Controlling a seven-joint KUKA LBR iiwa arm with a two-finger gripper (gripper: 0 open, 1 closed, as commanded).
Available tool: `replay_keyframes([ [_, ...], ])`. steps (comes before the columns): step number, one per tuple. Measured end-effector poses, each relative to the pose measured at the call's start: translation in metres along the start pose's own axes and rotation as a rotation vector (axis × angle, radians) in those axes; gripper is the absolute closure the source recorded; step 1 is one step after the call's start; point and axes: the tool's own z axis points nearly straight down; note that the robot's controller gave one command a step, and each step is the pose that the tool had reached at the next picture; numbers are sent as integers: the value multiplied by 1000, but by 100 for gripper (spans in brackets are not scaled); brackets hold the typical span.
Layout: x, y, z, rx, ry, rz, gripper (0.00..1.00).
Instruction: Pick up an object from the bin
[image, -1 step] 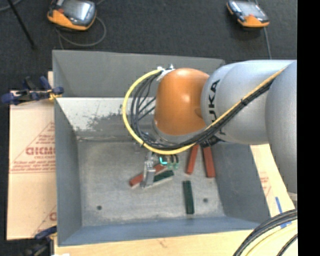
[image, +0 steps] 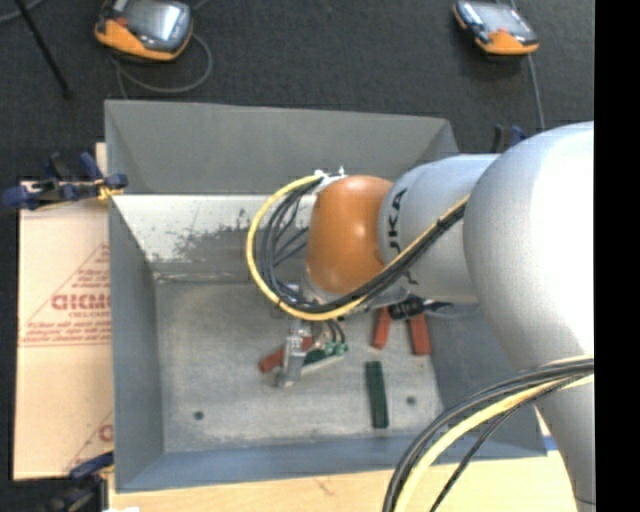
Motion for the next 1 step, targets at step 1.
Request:
replay_keyframes([
  [1, -2, 2, -5, -3, -7, 3, 100],
])
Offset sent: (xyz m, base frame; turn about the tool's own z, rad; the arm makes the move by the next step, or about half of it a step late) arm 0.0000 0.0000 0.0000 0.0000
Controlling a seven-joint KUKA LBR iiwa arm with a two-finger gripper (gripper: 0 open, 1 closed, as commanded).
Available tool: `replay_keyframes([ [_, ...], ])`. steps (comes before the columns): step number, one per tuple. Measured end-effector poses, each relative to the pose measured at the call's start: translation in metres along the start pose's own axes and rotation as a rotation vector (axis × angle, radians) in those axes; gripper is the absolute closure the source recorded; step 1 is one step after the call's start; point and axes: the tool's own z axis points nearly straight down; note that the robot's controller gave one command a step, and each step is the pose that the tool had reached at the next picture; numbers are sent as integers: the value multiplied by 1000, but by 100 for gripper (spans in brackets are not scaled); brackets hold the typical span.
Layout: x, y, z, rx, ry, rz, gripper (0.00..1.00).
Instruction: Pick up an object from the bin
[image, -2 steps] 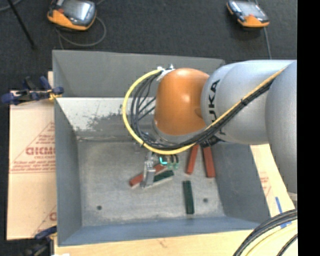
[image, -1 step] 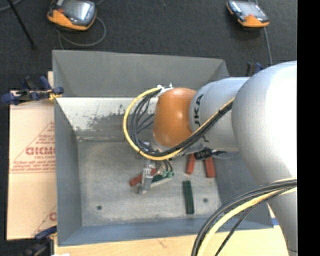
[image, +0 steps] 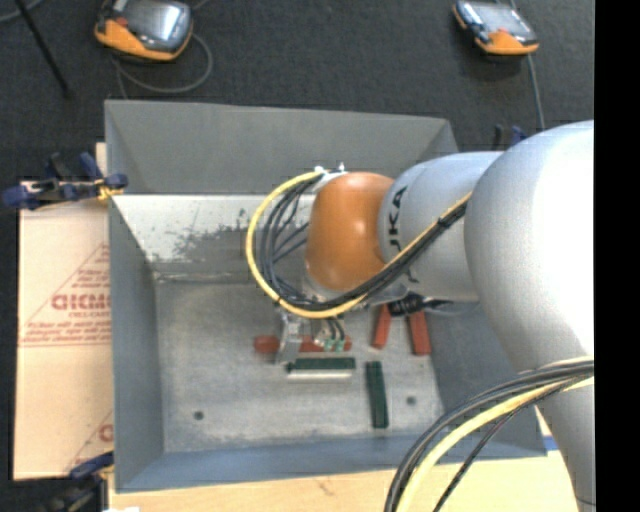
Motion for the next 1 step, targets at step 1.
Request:
replay_keyframes([
  [1, -20, 19, -177, -1, -9, -30, 100],
])
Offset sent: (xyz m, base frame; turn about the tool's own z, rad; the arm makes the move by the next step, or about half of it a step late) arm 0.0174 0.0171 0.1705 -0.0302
